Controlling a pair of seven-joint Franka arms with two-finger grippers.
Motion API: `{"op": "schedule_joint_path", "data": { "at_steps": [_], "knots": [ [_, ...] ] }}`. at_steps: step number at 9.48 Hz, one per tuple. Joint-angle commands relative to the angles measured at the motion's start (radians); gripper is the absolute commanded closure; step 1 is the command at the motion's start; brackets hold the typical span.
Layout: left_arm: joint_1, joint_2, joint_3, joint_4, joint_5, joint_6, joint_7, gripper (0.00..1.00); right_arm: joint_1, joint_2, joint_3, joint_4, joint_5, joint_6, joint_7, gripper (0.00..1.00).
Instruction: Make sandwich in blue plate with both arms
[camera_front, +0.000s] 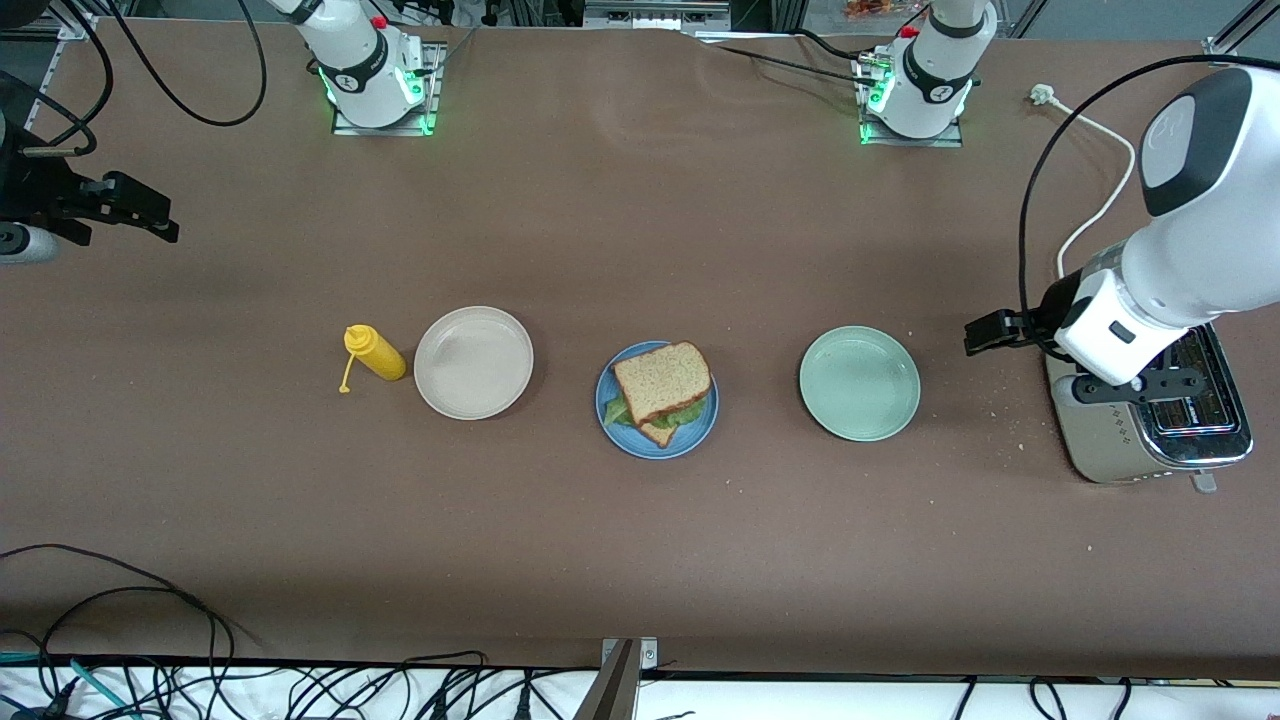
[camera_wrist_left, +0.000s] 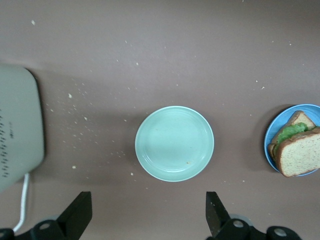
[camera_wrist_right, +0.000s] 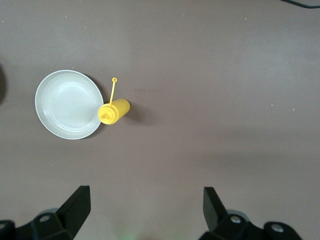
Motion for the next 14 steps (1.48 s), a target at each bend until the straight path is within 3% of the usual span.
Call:
{"op": "schedule_joint_path", "data": {
  "at_steps": [1, 5, 7, 14],
  "knots": [
    [0.004, -0.007, -0.006, 0.047, 0.073, -0.036, 0.063, 0.0, -0.001, 0.003, 0.004, 0.024, 0.007, -0.006, 0.01, 0.0],
    [0.007, -0.005, -0.006, 0.053, 0.133, -0.064, 0.121, 0.0, -0.001, 0.003, 0.002, 0.026, 0.007, -0.008, 0.006, 0.0],
    [0.011, 0.016, -0.004, 0.121, 0.137, -0.122, 0.189, 0.0, -0.001, 0.003, 0.002, 0.026, 0.007, -0.008, 0.004, 0.0],
    [0.033, 0.018, -0.004, 0.126, 0.139, -0.151, 0.215, 0.0, -0.003, -0.001, 0.002, 0.027, 0.006, -0.011, 0.003, 0.0]
  ]
}}
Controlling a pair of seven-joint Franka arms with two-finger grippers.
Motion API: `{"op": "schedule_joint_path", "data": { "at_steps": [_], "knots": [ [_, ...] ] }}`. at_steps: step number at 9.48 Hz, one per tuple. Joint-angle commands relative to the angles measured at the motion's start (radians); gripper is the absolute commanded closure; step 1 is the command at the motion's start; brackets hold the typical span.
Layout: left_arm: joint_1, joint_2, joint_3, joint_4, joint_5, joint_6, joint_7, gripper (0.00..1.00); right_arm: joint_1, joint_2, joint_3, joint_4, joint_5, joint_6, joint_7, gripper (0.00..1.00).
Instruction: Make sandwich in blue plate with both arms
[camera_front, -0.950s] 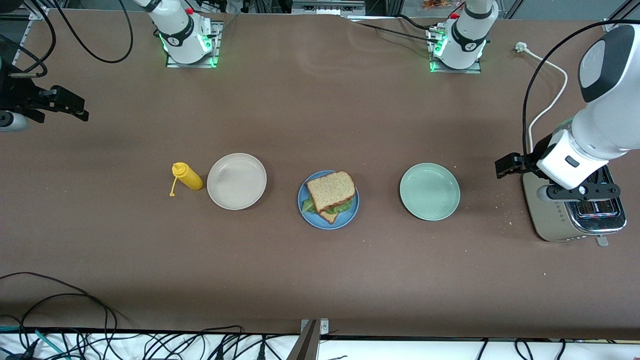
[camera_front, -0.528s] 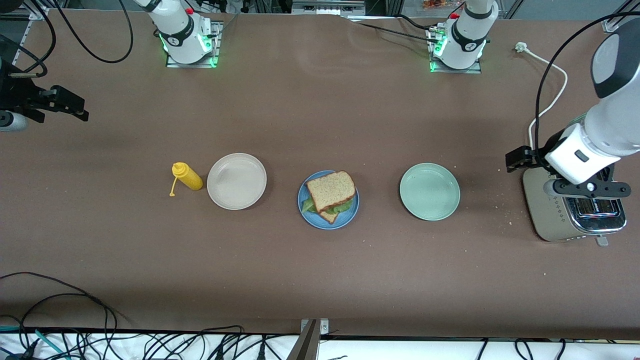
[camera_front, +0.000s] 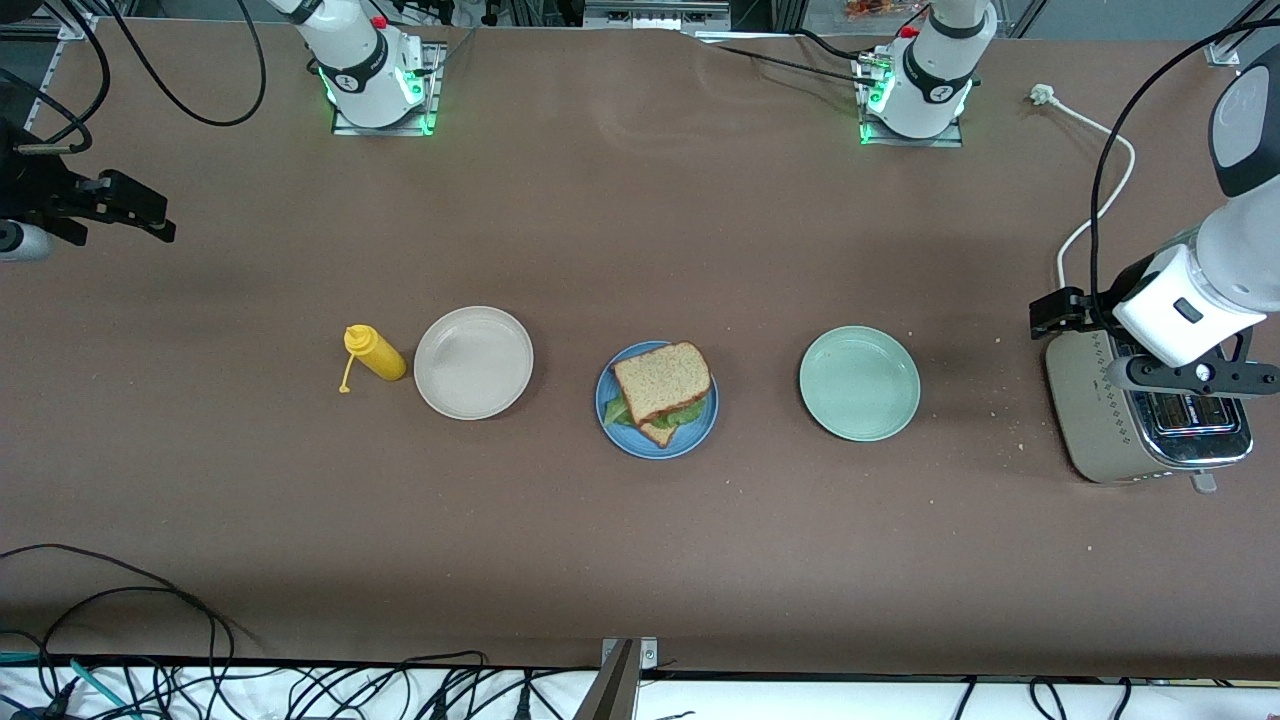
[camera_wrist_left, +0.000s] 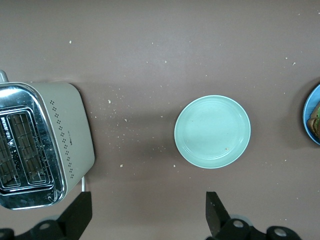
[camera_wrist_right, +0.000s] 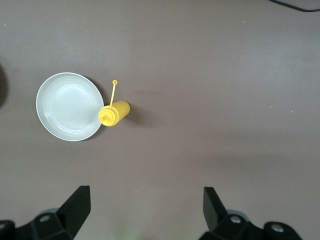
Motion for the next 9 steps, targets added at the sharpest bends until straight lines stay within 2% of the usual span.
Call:
{"op": "schedule_joint_path", "data": {
  "at_steps": [1, 9],
  "knots": [
    [-0.001, 0.017, -0.009, 0.035, 0.033, -0.025, 0.017, 0.0, -0.003, 0.0, 0.001, 0.018, 0.006, -0.011, 0.001, 0.0],
    [-0.01, 0.015, -0.011, 0.036, 0.028, -0.025, 0.014, 0.0, -0.003, -0.006, 0.001, 0.034, 0.007, -0.02, 0.001, 0.0]
  ]
}}
